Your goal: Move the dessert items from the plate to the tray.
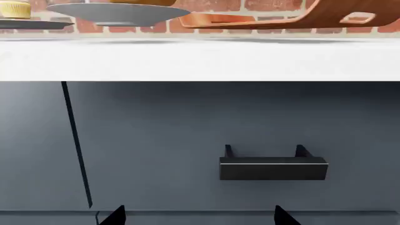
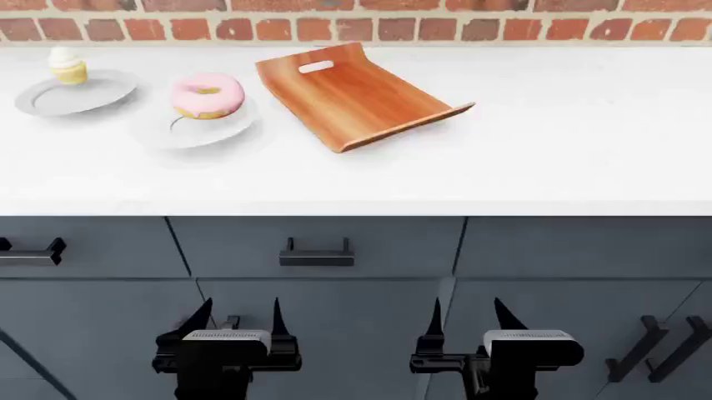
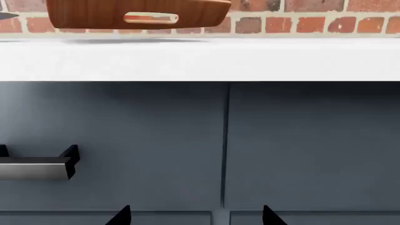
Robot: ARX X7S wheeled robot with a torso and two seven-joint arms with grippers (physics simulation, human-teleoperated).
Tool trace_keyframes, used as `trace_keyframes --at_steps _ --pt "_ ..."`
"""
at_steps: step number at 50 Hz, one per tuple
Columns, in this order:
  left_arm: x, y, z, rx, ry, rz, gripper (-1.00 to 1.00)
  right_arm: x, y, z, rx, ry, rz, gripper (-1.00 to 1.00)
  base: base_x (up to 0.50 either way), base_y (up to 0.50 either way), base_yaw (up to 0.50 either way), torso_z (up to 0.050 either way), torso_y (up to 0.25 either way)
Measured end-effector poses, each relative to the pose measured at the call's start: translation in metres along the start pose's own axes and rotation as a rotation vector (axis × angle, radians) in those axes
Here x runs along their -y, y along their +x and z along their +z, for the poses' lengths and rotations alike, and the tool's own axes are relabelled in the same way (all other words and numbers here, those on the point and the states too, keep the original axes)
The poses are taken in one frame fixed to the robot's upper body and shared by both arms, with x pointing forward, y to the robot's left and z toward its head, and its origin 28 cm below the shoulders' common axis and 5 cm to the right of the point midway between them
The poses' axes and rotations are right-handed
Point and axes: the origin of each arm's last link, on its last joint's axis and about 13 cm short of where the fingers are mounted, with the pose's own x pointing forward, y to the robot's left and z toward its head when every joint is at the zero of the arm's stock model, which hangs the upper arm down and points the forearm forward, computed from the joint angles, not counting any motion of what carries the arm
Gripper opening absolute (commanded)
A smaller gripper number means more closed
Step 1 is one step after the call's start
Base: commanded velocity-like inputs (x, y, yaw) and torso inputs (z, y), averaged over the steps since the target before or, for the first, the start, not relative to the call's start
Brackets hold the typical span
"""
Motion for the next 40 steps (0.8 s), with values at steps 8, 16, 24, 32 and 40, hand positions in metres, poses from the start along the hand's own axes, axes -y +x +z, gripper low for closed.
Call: trace_keyframes --at_steps 8,16,24,32,40 --pt "0.000 -0.001 0.001 0.006 0.003 0.004 1.00 -0.001 0.000 0.001 0.013 -0.013 0.002 1.00 0.00 0.00 0.00 0.000 0.000" --pt "0.000 -0.004 0.003 0.022 -0.001 0.003 1.00 -0.003 -0.001 0.003 0.028 -0.034 0.018 1.00 0.00 0.00 0.00 0.000 0.000" --pt "0.000 -0.008 0.005 0.035 0.002 -0.007 1.00 -0.004 -0.003 0.007 0.038 -0.042 0.024 1.00 0.00 0.00 0.00 0.031 0.000" --pt "0.001 -0.010 0.009 0.039 0.007 -0.013 1.00 -0.004 -0.004 0.013 0.053 -0.050 0.024 1.00 0.00 0.00 0.00 0.050 0.000" --pt "0.001 -0.011 0.016 0.029 0.005 -0.011 1.00 -0.003 -0.005 0.022 0.065 -0.050 0.021 1.00 0.00 0.00 0.00 0.050 0.000"
